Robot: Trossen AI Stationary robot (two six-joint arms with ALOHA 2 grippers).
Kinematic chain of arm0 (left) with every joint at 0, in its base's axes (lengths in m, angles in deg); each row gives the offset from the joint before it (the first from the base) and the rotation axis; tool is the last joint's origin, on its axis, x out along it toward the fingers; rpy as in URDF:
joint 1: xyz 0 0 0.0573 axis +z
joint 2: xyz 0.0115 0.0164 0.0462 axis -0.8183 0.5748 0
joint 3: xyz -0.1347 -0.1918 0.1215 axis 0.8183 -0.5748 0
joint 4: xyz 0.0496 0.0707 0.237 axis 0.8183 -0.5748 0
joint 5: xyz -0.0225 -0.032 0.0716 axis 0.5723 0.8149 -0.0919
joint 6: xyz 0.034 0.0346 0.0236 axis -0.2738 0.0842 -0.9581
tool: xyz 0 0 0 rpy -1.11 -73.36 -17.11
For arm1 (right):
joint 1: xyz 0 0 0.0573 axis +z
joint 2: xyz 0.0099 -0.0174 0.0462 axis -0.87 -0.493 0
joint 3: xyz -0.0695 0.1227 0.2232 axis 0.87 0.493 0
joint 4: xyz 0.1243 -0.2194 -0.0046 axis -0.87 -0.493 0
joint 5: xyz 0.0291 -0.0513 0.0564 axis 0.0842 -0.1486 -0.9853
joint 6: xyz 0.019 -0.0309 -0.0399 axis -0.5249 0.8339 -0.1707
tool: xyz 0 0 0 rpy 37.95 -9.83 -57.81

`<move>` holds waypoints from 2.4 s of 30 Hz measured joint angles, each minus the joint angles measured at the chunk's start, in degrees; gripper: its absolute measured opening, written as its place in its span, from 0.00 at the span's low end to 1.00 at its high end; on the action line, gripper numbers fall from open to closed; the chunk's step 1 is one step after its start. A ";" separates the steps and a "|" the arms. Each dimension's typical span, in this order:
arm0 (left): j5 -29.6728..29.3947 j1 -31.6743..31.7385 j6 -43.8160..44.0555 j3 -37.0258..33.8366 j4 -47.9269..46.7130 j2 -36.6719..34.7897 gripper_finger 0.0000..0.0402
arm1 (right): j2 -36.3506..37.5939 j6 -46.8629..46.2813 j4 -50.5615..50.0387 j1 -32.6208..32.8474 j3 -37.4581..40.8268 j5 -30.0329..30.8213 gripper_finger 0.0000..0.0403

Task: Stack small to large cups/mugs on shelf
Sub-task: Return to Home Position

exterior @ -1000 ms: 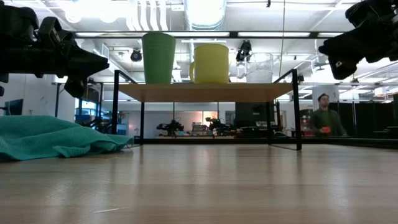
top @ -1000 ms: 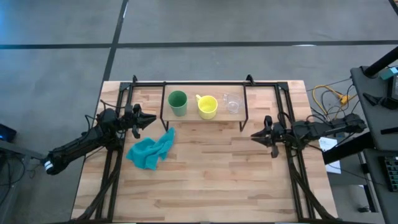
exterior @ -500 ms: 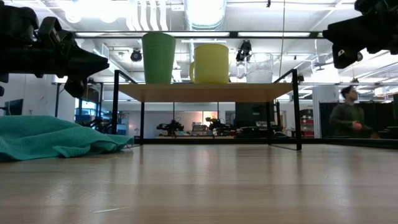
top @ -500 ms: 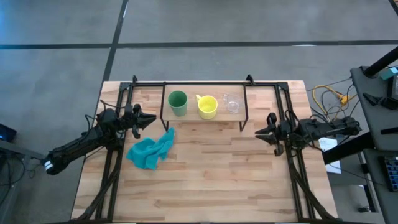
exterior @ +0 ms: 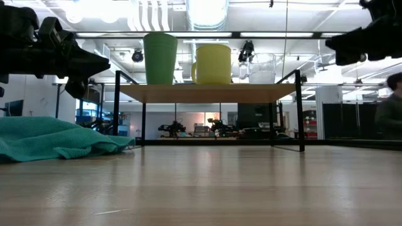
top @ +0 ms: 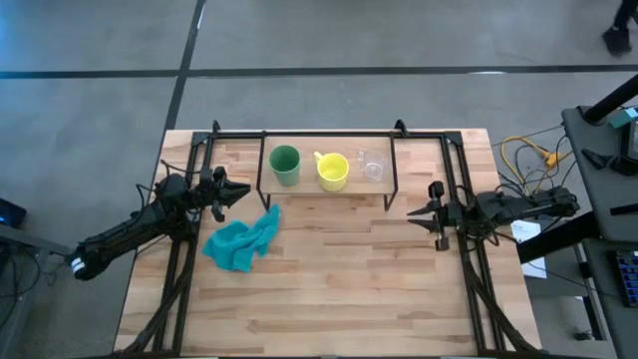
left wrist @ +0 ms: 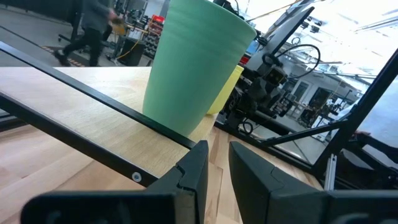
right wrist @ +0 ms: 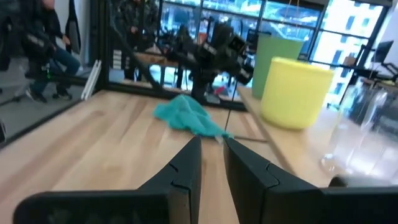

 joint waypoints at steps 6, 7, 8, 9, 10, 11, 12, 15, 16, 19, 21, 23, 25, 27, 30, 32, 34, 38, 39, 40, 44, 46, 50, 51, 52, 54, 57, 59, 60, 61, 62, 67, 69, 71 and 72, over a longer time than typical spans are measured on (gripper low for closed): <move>0.00 0.00 -0.02 0.00 0.02 0.00 0.13 | 0.71 -3.28 0.54 0.00 2.96 -0.04 0.16; 0.00 0.00 -0.02 0.00 0.02 0.00 0.13 | 0.76 -3.45 1.19 0.00 3.13 -0.03 0.16; 0.00 -0.01 0.00 0.00 0.02 -0.01 0.13 | 0.84 -3.33 1.69 0.00 3.16 -0.02 0.16; -0.01 -0.01 -0.02 0.00 0.00 0.00 0.13 | 1.12 -2.72 1.81 0.00 3.18 0.00 0.16; -0.01 -0.01 0.00 0.00 0.02 0.00 0.13 | 1.49 -2.00 1.81 0.00 3.21 0.00 0.16; -0.01 -0.01 -0.01 0.00 0.04 0.00 0.13 | 1.87 -1.46 1.86 0.00 3.21 0.00 0.16; -0.01 -0.01 0.00 0.00 0.00 0.00 0.13 | 2.23 -0.83 1.87 0.00 3.26 0.06 0.16; -0.01 -0.01 0.00 0.00 0.04 -0.02 0.13 | 2.64 1.19 2.13 -0.04 3.47 0.35 0.16; -0.01 -0.01 0.00 0.00 0.00 0.00 0.13 | 2.64 1.45 2.30 -0.02 3.55 0.42 0.16; -0.01 -0.01 -0.02 0.00 0.02 -0.02 0.13 | 2.67 1.79 2.57 -0.02 3.63 0.42 0.16; -0.01 -0.01 0.00 0.00 0.04 -0.02 0.13 | 2.67 1.86 2.89 -0.02 3.79 0.42 0.16; -0.01 -0.01 -0.01 0.00 0.02 0.00 0.13 | 2.67 1.96 2.98 -0.02 3.82 0.42 0.16; -0.01 -0.01 -0.01 0.00 0.03 0.00 0.13 | 2.67 1.59 3.00 -0.02 3.82 0.42 0.16; -0.01 -0.01 -0.02 0.00 0.04 0.00 0.13 | 2.55 -0.21 3.02 -0.02 3.82 0.42 0.16; -0.01 -0.01 0.00 0.00 0.02 0.00 0.13 | 2.12 -3.33 3.02 -0.02 3.82 0.42 0.16; -0.01 -0.01 -0.01 0.00 0.02 0.00 0.13 | 2.10 -5.07 3.00 -0.02 3.82 0.42 0.16; -0.01 -0.01 0.00 0.00 0.04 0.00 0.13 | 2.10 -6.30 3.02 -0.02 3.82 0.42 0.16; -0.01 -0.01 -0.01 0.00 0.02 0.00 0.13 | 2.10 -7.27 3.00 -0.02 3.82 0.42 0.16; -0.01 -0.01 0.00 0.00 0.04 -0.02 0.13 | 2.10 -7.29 3.00 -0.02 3.82 0.40 0.16; -0.01 -0.01 -0.01 0.00 0.04 -0.02 0.13 | 2.10 -7.28 3.00 -0.02 3.82 0.40 0.16; -0.01 -0.01 0.00 0.00 0.02 0.00 0.13 | 2.10 -7.28 2.98 -0.02 3.82 0.41 0.16; -0.01 -0.01 0.00 0.00 0.04 0.00 0.13 | 2.10 -7.30 2.98 -0.02 3.82 0.41 0.16; -0.01 -0.01 0.00 0.00 0.03 0.00 0.13 | 2.10 -7.30 2.98 -0.02 3.82 0.39 0.16; -0.01 -0.01 0.00 0.00 0.03 0.00 0.13 | 2.10 -7.30 2.98 -0.02 3.82 0.42 0.16; -0.01 -0.01 0.00 0.00 0.04 0.00 0.13 | 2.10 -7.26 2.98 -0.02 3.82 0.40 0.16; -0.01 -0.01 -0.02 0.00 0.02 0.00 0.13 | 2.10 -7.30 2.96 -0.02 3.82 0.40 0.16; -0.01 -0.01 -0.01 0.00 0.02 0.00 0.13 | 2.10 -7.26 2.96 -0.02 3.82 0.39 0.16; -0.01 -0.01 0.00 0.00 0.04 0.00 0.13 | 2.10 -7.30 2.96 -0.02 3.82 0.39 0.16; -0.01 -0.01 0.00 0.00 0.03 0.00 0.13 | 2.10 -7.26 2.96 -0.02 3.82 0.41 0.16; -0.01 -0.01 0.00 0.00 0.03 0.00 0.13 | 2.10 -7.26 2.96 -0.02 3.82 0.39 0.16; -0.01 -0.01 0.00 0.00 0.04 0.00 0.13 | 2.10 -7.28 2.96 -0.02 3.82 0.40 0.16; -0.01 -0.01 0.00 0.00 0.02 0.00 0.13 | 2.10 -7.29 2.96 -0.02 3.82 0.39 0.16; -0.01 -0.01 0.00 0.00 0.04 0.00 0.13 | 2.10 -7.26 2.96 0.00 3.82 0.39 0.16; -0.01 -0.01 0.00 0.00 0.04 0.00 0.13 | 2.10 -7.28 2.96 0.00 3.82 0.39 0.16; -0.01 -0.01 0.00 0.00 0.03 0.00 0.13 | 2.10 -7.26 2.93 -0.02 3.82 0.39 0.16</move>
